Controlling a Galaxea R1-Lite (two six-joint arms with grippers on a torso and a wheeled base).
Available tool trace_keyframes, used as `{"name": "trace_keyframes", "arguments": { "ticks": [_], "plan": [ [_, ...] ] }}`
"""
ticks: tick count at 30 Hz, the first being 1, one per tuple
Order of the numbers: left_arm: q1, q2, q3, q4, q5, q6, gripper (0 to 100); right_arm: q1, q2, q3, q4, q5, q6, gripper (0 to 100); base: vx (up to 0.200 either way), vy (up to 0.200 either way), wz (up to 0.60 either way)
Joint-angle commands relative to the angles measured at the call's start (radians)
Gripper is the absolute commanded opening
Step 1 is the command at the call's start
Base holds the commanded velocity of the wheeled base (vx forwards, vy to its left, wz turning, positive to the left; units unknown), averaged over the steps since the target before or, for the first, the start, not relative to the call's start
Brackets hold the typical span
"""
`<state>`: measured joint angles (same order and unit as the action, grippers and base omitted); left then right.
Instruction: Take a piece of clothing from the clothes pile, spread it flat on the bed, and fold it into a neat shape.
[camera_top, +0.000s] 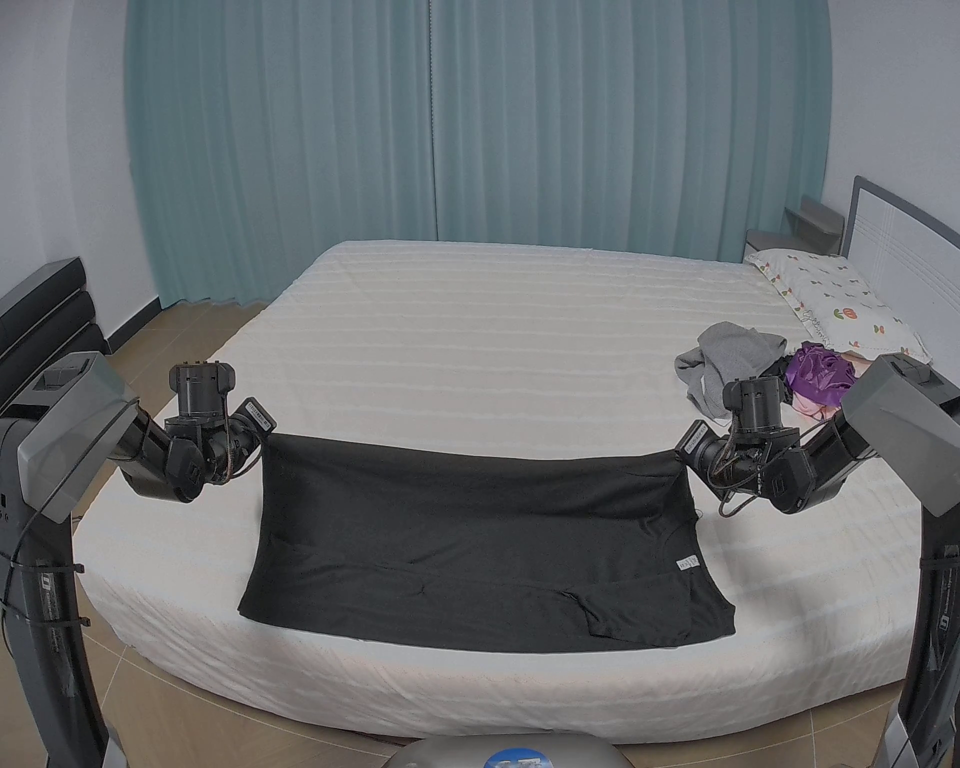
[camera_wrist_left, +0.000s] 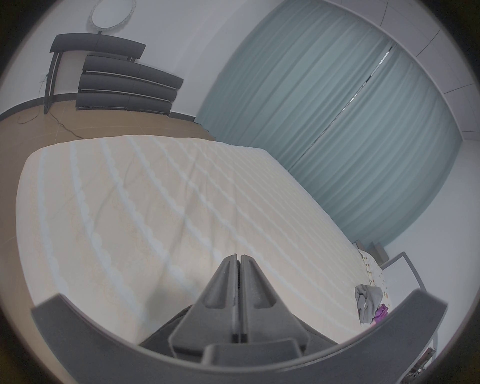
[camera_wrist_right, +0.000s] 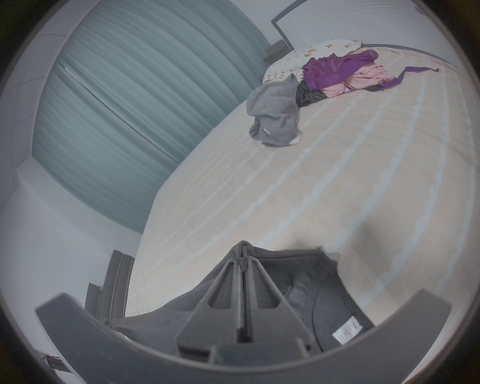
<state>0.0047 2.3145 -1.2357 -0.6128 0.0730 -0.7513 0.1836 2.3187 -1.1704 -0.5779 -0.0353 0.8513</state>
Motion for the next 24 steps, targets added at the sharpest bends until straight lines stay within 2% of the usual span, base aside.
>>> {"name": "trace_keyframes", "arguments": {
  "ticks": [1,14,24],
  "plan": [
    [0.003,0.016,-0.028,-0.001,0.001,0.000,0,-0.001,0.007,-0.025,-0.011,-0.001,-0.001,0,0.000,0.000,0.00],
    [0.003,0.025,-0.028,0.008,0.001,0.001,0,-0.026,0.002,-0.075,-0.002,-0.001,-0.008,0,0.000,0.000,0.00],
    [0.012,0.037,-0.059,-0.002,0.001,0.001,0,-0.024,0.041,-0.084,0.001,0.002,-0.052,0,0.000,0.000,0.00]
  ]
}}
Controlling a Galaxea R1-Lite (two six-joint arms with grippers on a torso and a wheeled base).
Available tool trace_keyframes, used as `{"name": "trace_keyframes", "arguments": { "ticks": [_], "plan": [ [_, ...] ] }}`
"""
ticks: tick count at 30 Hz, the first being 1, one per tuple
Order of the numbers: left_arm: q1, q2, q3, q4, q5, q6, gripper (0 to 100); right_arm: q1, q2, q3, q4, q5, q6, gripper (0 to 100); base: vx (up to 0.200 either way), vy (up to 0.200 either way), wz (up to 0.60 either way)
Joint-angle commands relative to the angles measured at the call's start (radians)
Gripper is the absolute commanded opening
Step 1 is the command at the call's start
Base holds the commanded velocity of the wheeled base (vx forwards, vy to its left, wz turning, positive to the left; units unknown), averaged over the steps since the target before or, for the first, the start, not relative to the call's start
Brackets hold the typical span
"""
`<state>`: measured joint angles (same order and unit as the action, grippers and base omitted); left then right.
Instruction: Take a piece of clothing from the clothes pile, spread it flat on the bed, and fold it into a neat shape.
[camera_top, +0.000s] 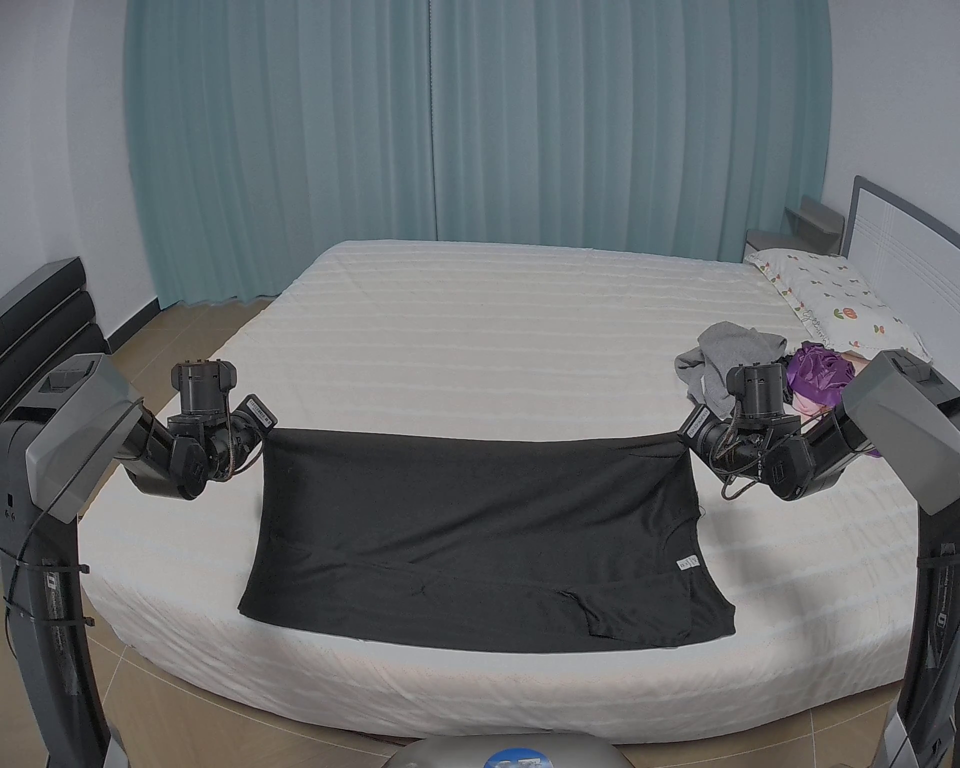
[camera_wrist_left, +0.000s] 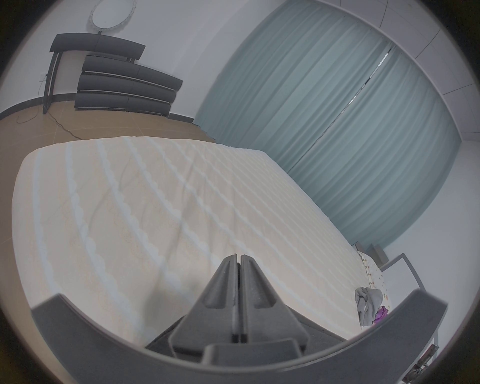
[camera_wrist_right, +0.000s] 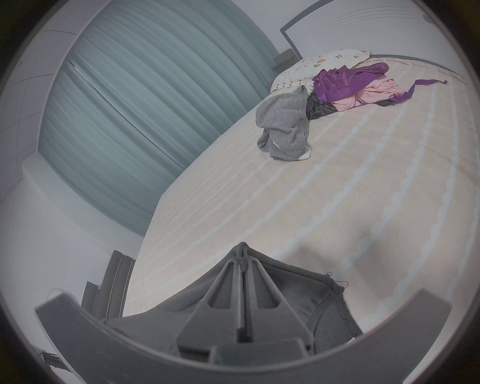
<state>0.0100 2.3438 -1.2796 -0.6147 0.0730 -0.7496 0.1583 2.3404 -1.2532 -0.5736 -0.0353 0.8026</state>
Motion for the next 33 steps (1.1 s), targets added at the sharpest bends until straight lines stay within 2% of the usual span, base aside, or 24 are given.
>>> {"name": "trace_keyframes", "arguments": {
  "ticks": [1,17,21,28,33],
  "plan": [
    [0.010,0.008,-0.018,0.000,0.001,0.001,0,0.001,0.020,0.000,-0.006,0.003,-0.003,0,0.000,0.000,0.00],
    [0.015,0.022,-0.006,0.006,0.001,0.006,0,0.000,0.013,0.015,0.001,0.012,-0.009,0,0.000,0.000,0.00],
    [0.015,0.015,0.029,0.009,-0.001,0.012,0,-0.002,0.005,0.058,0.001,0.015,-0.040,0,0.000,0.000,0.00],
    [0.021,-0.018,0.149,0.006,-0.009,0.088,0,0.003,-0.032,0.199,-0.011,0.041,-0.103,0,0.000,0.000,0.00],
    [0.025,-0.040,0.200,0.004,-0.012,0.090,0,0.007,-0.041,0.270,-0.012,0.048,-0.148,0,0.000,0.000,0.00]
  ]
}}
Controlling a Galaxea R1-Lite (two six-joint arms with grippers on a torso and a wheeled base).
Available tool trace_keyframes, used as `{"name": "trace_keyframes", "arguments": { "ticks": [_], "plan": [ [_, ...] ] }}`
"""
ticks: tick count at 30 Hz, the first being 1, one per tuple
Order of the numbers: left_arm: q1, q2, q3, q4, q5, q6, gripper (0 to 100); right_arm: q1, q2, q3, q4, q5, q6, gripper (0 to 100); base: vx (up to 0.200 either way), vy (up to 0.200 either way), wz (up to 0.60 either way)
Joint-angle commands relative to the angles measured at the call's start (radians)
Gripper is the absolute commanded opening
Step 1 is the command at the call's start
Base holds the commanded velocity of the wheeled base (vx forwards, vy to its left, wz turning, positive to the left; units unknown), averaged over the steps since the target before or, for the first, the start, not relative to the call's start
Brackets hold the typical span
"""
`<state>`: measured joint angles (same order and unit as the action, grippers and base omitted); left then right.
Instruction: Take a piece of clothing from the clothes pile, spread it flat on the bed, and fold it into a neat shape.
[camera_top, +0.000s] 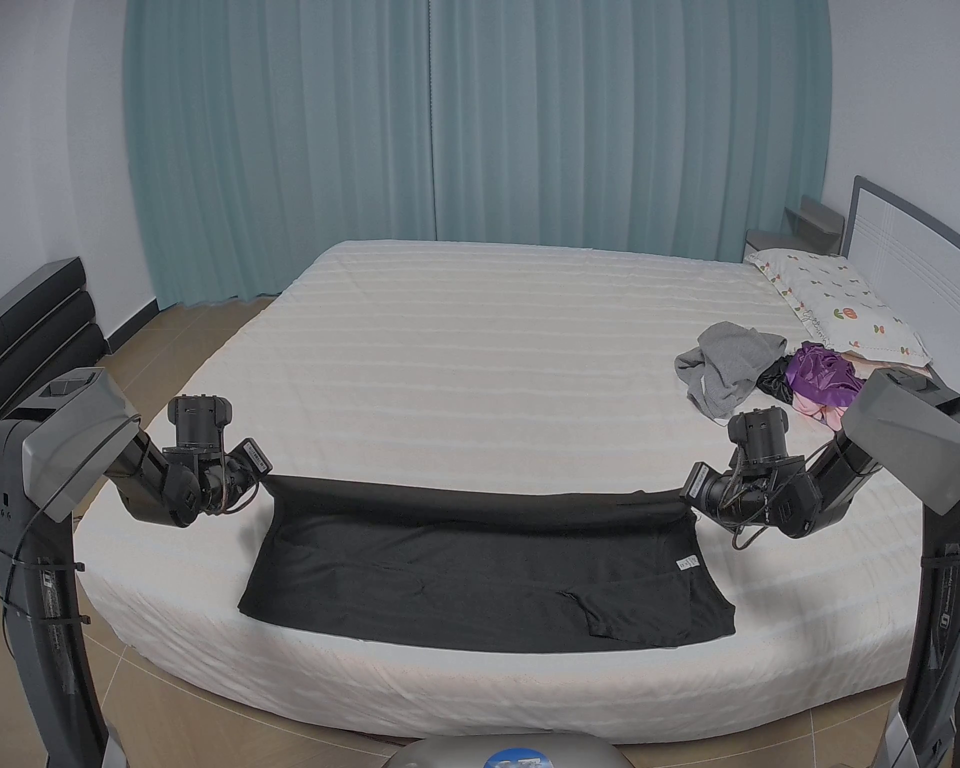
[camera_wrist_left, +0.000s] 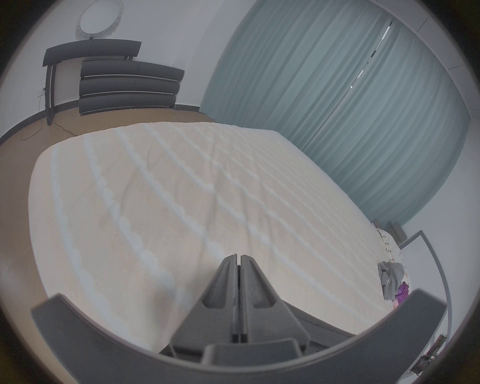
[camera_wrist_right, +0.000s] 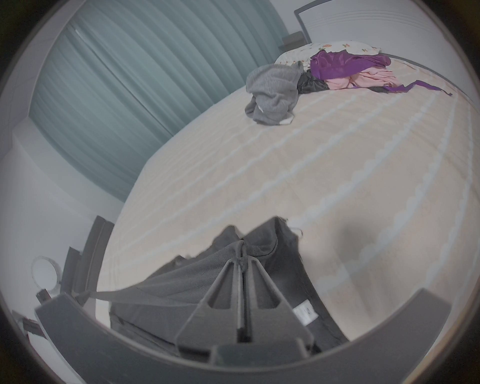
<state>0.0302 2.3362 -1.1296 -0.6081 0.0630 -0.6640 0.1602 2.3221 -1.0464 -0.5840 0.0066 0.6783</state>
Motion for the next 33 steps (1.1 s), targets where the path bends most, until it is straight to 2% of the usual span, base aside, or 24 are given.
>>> {"name": "trace_keyframes", "arguments": {
  "ticks": [1,14,16,32,33],
  "plan": [
    [0.005,-0.034,0.060,-0.001,-0.002,0.012,0,0.005,-0.023,0.075,-0.003,0.006,-0.031,0,0.000,0.000,0.00],
    [0.000,-0.023,0.191,-0.007,-0.005,0.055,0,0.028,0.020,0.135,-0.003,0.006,-0.072,0,0.000,0.000,0.00],
    [-0.001,-0.024,0.206,-0.007,-0.005,0.058,0,0.028,0.025,0.143,-0.003,0.006,-0.100,0,0.000,0.000,0.00],
    [-0.001,-0.038,0.244,-0.002,-0.005,0.075,0,0.018,0.011,0.161,0.001,0.003,-0.129,0,0.000,0.000,0.00],
    [-0.001,-0.037,0.249,-0.006,-0.005,0.075,100,0.018,0.013,0.163,0.001,0.003,-0.135,0,0.000,0.000,0.00]
  ]
}}
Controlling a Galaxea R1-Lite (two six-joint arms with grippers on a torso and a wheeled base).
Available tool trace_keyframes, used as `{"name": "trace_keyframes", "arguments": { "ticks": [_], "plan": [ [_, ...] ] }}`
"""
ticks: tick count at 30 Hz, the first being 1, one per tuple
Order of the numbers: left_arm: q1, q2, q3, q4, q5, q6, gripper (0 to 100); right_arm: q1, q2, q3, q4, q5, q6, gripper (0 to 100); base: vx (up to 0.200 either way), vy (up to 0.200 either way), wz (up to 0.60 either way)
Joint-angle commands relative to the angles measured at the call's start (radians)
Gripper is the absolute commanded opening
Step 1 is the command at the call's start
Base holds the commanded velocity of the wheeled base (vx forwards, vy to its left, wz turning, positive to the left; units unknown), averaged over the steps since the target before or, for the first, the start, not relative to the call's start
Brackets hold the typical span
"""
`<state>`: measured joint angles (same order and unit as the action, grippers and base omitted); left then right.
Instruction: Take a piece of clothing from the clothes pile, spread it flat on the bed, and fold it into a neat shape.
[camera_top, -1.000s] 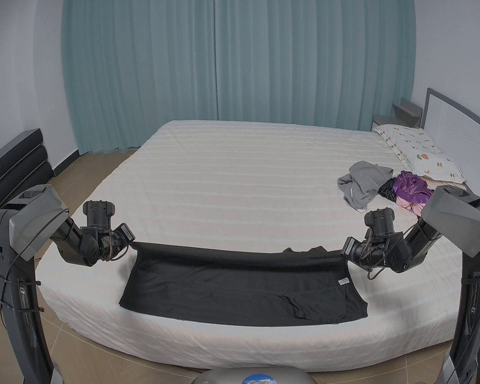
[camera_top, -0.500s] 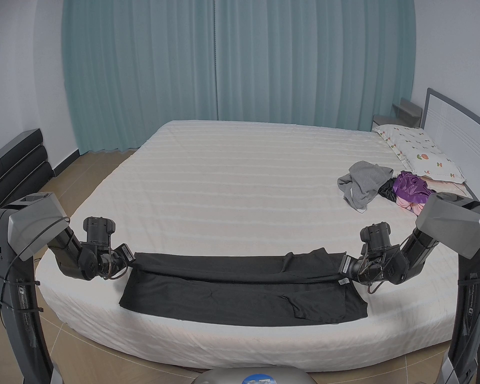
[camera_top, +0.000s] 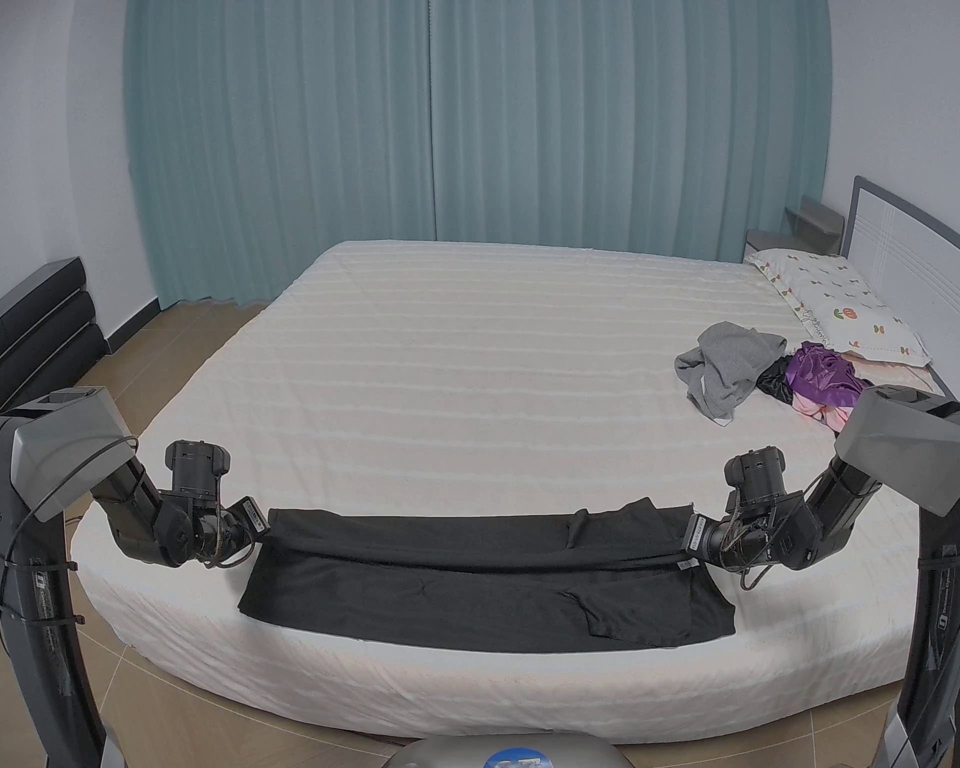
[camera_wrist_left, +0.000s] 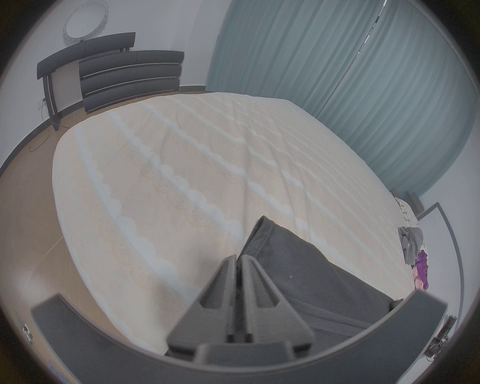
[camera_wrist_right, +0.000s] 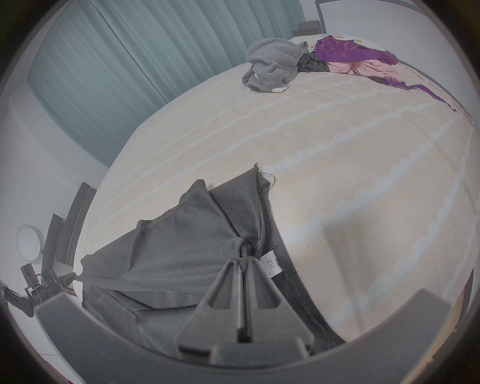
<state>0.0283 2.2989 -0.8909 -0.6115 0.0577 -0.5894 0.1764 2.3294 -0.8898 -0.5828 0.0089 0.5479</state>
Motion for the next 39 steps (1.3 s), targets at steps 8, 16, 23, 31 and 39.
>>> {"name": "trace_keyframes", "arguments": {
  "ticks": [8,16,23,31,39],
  "plan": [
    [-0.002,-0.021,0.029,-0.001,0.001,-0.001,100,0.000,0.004,-0.006,-0.002,0.003,-0.006,100,0.000,0.000,0.00],
    [-0.002,-0.018,-0.088,0.013,-0.021,-0.013,100,-0.066,-0.048,-0.061,0.004,0.045,0.014,100,0.000,0.000,0.00],
    [-0.030,0.079,-0.157,0.036,-0.064,-0.017,100,-0.080,-0.018,-0.077,0.006,0.082,0.052,100,0.000,0.000,0.00],
    [-0.039,0.074,-0.128,0.029,-0.067,-0.050,100,-0.080,-0.018,-0.063,0.004,0.098,0.060,100,0.000,0.000,0.00],
    [-0.041,-0.075,-0.007,0.022,-0.134,-0.130,100,-0.081,-0.067,-0.014,-0.003,0.138,0.130,100,0.000,0.000,0.00]
  ]
}}
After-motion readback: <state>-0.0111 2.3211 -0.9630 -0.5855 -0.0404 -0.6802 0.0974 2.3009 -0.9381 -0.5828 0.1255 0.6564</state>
